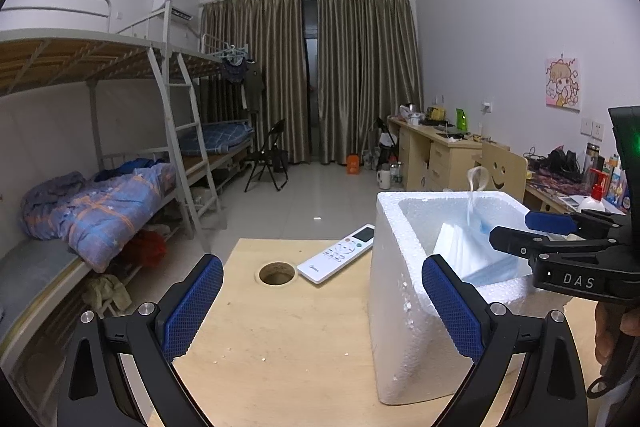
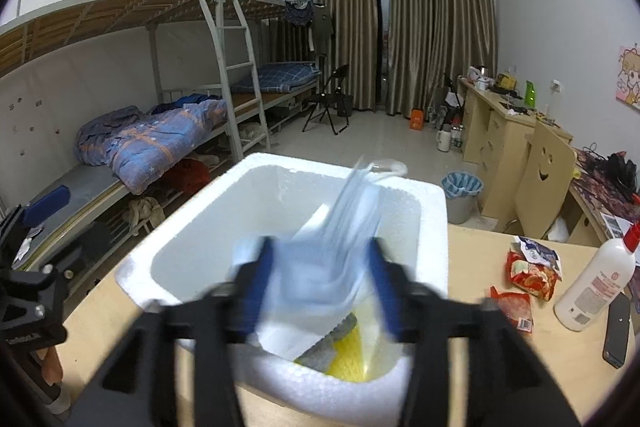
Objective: Organize soft objects
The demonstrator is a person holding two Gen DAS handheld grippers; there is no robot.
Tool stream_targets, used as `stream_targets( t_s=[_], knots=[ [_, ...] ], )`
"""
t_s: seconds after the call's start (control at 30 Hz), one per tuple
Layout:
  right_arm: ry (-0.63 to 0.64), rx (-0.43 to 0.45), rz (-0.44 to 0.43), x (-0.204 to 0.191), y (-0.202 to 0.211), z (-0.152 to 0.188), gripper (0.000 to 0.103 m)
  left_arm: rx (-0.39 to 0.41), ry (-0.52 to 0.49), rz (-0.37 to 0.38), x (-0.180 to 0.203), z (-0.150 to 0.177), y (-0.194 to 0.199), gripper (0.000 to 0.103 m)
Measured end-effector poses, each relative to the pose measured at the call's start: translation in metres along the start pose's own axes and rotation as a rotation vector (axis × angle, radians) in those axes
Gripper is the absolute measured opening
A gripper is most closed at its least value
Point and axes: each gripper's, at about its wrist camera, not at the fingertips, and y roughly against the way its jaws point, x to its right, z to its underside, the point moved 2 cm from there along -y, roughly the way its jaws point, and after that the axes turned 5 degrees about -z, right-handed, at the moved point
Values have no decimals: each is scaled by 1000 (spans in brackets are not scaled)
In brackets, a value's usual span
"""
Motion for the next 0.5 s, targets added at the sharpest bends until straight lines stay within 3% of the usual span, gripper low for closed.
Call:
stream_targets(
  t_s=[0.5],
  knots=[
    [-15, 28, 0, 0, 19, -3, 79, -8, 0, 6, 6, -2, 6, 100]
  ],
)
